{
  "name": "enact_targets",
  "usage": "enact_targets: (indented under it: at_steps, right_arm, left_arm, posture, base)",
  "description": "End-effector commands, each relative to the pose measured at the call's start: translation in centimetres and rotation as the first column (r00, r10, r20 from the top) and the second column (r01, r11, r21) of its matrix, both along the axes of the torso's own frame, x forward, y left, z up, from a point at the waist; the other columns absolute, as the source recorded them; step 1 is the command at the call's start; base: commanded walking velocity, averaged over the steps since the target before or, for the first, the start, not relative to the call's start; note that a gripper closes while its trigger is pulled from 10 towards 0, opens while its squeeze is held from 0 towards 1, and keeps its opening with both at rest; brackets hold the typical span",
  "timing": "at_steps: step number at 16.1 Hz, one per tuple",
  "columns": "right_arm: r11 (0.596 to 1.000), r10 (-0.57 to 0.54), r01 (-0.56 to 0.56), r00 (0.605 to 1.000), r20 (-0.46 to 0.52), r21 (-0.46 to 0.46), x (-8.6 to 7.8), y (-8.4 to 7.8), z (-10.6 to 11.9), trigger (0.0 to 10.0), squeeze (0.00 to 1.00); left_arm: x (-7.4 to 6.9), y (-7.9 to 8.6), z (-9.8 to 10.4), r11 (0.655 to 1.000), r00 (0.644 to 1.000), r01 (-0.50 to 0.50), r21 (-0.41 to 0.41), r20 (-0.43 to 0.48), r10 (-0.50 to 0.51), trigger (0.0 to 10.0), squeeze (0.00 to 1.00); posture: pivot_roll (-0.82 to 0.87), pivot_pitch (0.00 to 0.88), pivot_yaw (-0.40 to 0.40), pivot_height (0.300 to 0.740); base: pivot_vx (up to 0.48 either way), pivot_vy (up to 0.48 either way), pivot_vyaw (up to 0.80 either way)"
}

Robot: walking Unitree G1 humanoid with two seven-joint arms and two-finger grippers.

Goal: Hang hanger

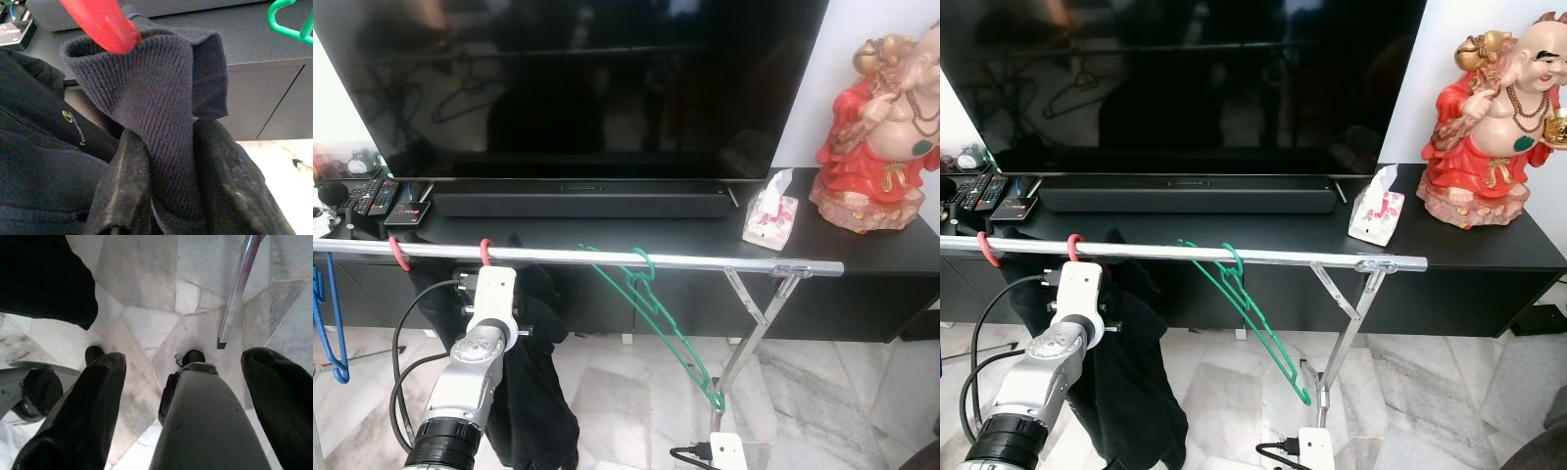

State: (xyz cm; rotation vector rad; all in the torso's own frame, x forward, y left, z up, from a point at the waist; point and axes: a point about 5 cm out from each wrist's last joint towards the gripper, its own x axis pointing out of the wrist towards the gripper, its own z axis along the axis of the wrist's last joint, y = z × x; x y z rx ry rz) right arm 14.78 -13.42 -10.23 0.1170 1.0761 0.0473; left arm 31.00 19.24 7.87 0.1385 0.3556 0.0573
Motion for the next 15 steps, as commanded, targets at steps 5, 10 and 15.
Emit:
enact_targets:
  at_steps: [5,10,15]
  right_arm:
    - [1.000,0.009,-0.009,1.000,0.007,0.001,0.7,0.6,0.3,10.0,0.00]
    - [1.000,-0.010,0.011,1.000,0.026,-0.025,1.0,-3.9,0.6,10.0,0.00]
    - [0.999,-0.025,0.026,1.000,0.019,-0.040,0.2,-6.4,0.6,10.0,0.00]
  left_arm:
    - [-0.3,0.1,0.3,0.999,0.999,0.027,0.044,0.020,-0.028,0.0,0.00]
    - [-1.3,1.1,-0.1,0.997,0.999,0.010,0.075,0.048,-0.014,0.0,0.00]
    - [-1.8,1.1,1.9,0.999,0.969,0.015,0.031,0.247,-0.023,0.0,0.00]
  posture:
    - [-0.06,0.000,-0.014,0.740]
    - [-0.06,0.000,-0.013,0.740]
    - [-0.06,0.000,-0.015,0.740]
  base:
    - [0.000,0.000,0.00]
    - [0.000,0.000,0.00]
    - [0.000,0.000,0.00]
